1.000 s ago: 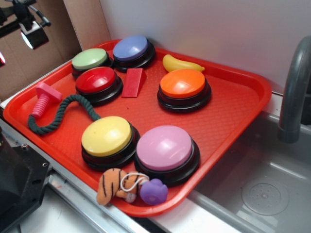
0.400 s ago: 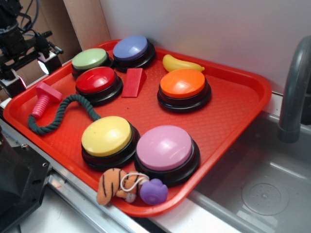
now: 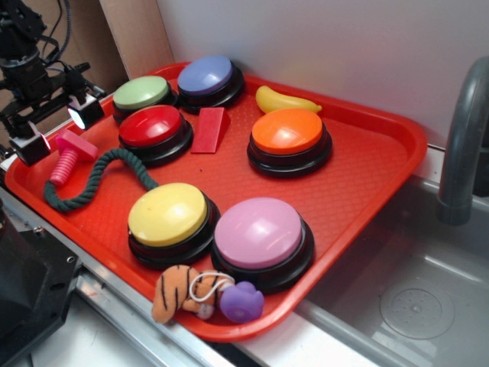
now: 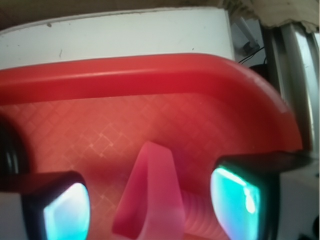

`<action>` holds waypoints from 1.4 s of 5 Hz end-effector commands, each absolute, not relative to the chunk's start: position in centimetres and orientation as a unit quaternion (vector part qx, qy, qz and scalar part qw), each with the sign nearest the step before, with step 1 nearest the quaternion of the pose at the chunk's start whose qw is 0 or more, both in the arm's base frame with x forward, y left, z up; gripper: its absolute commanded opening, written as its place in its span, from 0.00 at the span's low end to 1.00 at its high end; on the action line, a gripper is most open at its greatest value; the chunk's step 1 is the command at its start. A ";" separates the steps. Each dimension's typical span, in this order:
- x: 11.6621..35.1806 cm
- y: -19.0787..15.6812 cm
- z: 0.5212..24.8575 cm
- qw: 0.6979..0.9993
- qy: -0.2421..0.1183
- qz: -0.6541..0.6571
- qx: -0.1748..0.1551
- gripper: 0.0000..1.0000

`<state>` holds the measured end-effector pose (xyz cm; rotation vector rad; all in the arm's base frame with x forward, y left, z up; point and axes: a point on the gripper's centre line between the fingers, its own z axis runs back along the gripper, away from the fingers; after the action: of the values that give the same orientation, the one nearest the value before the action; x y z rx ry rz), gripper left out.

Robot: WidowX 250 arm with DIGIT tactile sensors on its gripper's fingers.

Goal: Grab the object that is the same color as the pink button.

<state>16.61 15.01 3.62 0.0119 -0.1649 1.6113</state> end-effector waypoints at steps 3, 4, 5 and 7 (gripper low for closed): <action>15.9 14.9 3.5 0.684 -0.077 0.725 -0.015 0.00; 15.8 15.1 5.5 0.700 -0.097 0.707 -0.013 0.00; 16.0 14.4 8.0 0.740 -0.117 0.663 -0.015 0.00; 16.9 8.6 13.1 0.872 -0.105 0.476 -0.048 0.00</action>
<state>17.49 7.75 11.94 -0.1053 -0.1669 0.9991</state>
